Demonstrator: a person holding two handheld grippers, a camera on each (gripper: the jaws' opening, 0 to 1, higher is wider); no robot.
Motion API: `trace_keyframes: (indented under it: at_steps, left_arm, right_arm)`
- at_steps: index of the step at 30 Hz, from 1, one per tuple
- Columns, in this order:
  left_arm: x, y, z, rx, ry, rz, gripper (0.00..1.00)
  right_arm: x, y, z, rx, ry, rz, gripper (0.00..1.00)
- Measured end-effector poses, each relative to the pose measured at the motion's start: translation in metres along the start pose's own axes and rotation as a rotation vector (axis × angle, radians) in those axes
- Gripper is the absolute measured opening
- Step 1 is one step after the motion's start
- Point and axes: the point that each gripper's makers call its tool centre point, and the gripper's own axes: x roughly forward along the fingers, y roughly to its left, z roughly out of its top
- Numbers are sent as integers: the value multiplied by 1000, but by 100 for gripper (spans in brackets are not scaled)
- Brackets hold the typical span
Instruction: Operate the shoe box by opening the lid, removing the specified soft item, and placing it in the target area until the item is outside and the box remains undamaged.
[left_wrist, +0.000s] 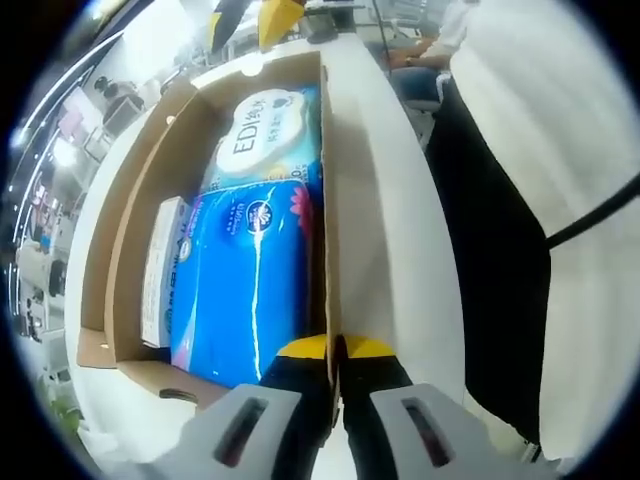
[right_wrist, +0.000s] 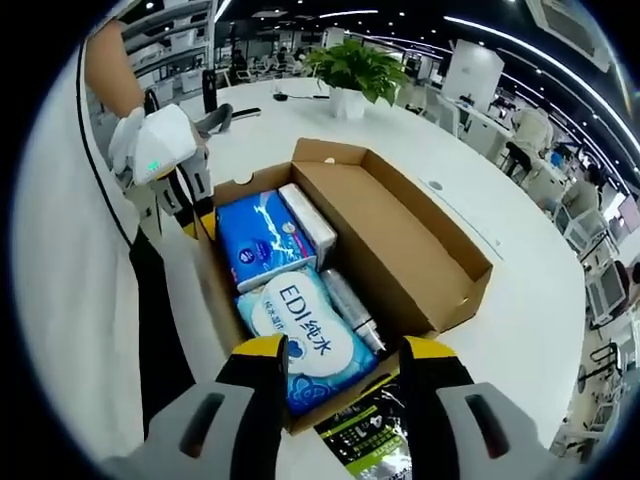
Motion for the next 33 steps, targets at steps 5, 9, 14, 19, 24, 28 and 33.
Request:
trace_keyframes:
  at_steps: [5,9,14,19,24,28,33]
  left_arm:
    - [1,1,-1,-5,8,18,2]
    - [0,1,0,-25,-9,31,2]
    - [0,3,0,-16,-5,22,2]
    - [0,3,0,-16,-6,26,2]
    - [0,2,-1,-15,-9,23,2]
    - [0,2,-1,-9,-12,37,2]
    - [0,1,-1,4,-17,51,3]
  right_arm:
    - [8,0,0,-26,16,39,46]
    - [14,6,3,-13,24,101,50]
    - [24,12,-1,-70,77,142,54]
    - [32,22,3,-99,87,187,55]
    - [37,27,-3,-129,129,212,52]
    - [36,27,-6,-144,137,217,53]
    - [35,29,-6,-135,128,242,55]
